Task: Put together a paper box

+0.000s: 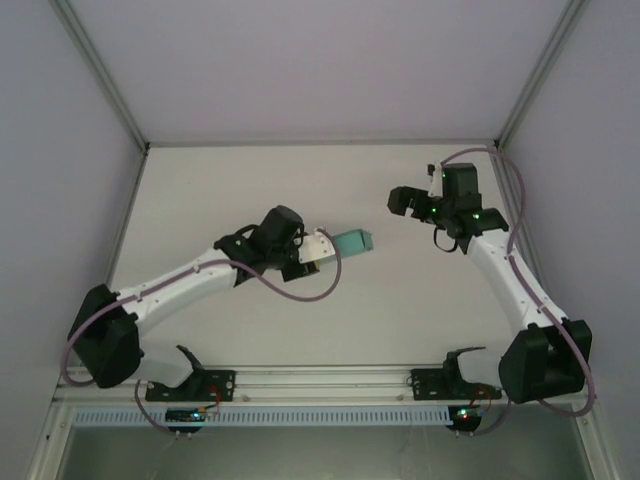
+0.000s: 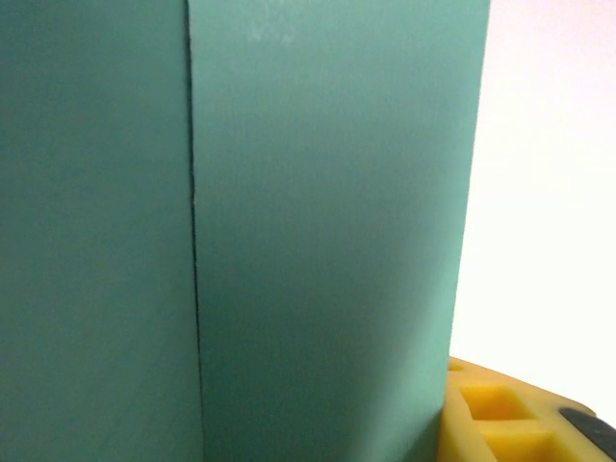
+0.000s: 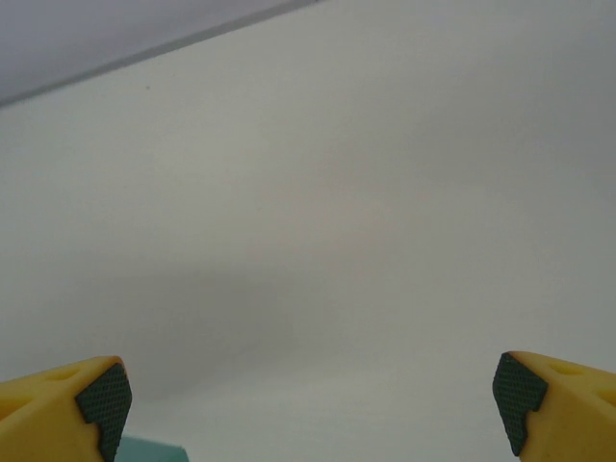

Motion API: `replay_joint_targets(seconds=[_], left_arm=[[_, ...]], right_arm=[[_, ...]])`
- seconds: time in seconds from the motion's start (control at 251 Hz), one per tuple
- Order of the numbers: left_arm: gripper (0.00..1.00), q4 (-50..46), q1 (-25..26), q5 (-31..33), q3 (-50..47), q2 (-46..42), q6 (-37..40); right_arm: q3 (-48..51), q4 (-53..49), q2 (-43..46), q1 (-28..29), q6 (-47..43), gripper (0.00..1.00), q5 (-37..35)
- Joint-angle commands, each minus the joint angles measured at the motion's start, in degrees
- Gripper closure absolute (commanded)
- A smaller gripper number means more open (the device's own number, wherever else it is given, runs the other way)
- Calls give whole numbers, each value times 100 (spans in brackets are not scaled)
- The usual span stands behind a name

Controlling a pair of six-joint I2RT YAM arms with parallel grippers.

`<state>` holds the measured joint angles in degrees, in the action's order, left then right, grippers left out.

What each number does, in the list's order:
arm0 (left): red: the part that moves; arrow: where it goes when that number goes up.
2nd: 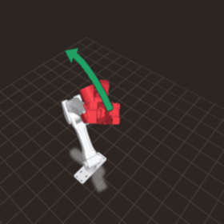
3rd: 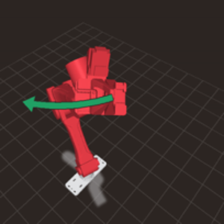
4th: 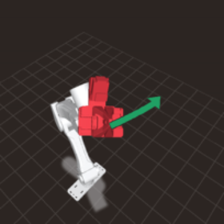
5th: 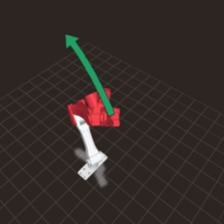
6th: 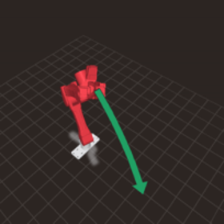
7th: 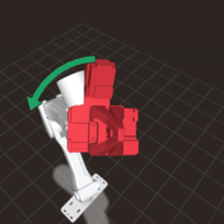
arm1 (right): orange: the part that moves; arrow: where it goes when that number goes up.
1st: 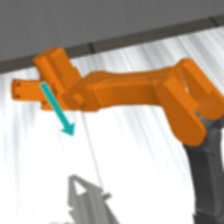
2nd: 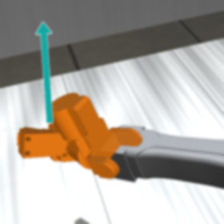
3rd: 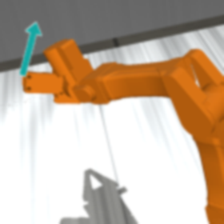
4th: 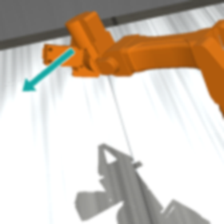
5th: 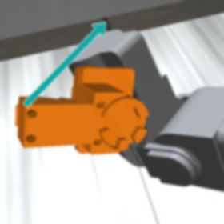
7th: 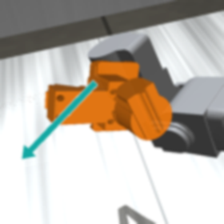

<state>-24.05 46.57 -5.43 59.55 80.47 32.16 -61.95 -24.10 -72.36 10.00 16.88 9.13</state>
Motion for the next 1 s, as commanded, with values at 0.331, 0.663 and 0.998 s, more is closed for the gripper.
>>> replay_joint_targets(seconds=[0.331, 0.663, 0.998], left_arm=[[61, -3011, -387, -344, 1845, 1860, 262], [60, -2773, -444, -504, 1836, 2069, 534], [61, -2606, -462, -633, 1784, 2087, 606]], right_arm=[[676, 651, 264, 176, -2287, 3, 1163], [632, -290, 3, 1115, -2782, 16, 906], [308, -328, -689, 1230, -2915, 36, 2060]])
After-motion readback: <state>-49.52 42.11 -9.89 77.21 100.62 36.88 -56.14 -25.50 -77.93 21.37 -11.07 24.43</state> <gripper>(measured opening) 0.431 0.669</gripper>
